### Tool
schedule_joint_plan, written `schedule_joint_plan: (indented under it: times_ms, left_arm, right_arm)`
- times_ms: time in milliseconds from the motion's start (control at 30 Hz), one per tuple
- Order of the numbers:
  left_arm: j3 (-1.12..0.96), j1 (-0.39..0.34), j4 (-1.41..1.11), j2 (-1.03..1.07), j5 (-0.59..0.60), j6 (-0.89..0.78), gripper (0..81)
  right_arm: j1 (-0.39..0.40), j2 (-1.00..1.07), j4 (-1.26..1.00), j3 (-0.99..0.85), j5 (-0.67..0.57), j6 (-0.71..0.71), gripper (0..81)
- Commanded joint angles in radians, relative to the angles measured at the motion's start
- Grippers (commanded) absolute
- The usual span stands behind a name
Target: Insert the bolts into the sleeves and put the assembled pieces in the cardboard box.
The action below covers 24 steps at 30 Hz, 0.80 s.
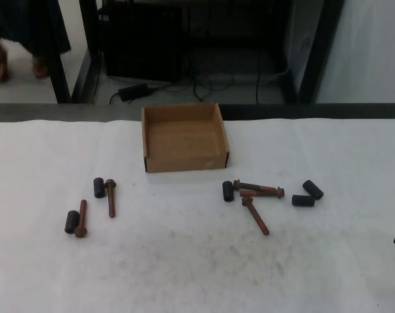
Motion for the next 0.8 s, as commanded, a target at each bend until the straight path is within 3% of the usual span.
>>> schedule_joint_plan:
  times_ms: [0, 133, 767]
  left_arm:
    - [-0.009, 0.001, -0.008, -0.004, 0.016, 0.007, 0.9]
    - [-0.009, 0.001, -0.008, -0.004, 0.016, 0.007, 0.9]
    - [-0.009, 0.001, -0.008, -0.004, 0.016, 0.007, 0.9]
  right_arm:
    - [-0.005, -0.011, -0.004, -0.01, -0.008, 0.012, 0.2]
    - [-0.005, -0.011, -0.004, -0.01, -0.008, 0.091, 0.2]
    - [-0.005, -0.011, -0.004, -0.01, 0.008, 0.093, 0.2]
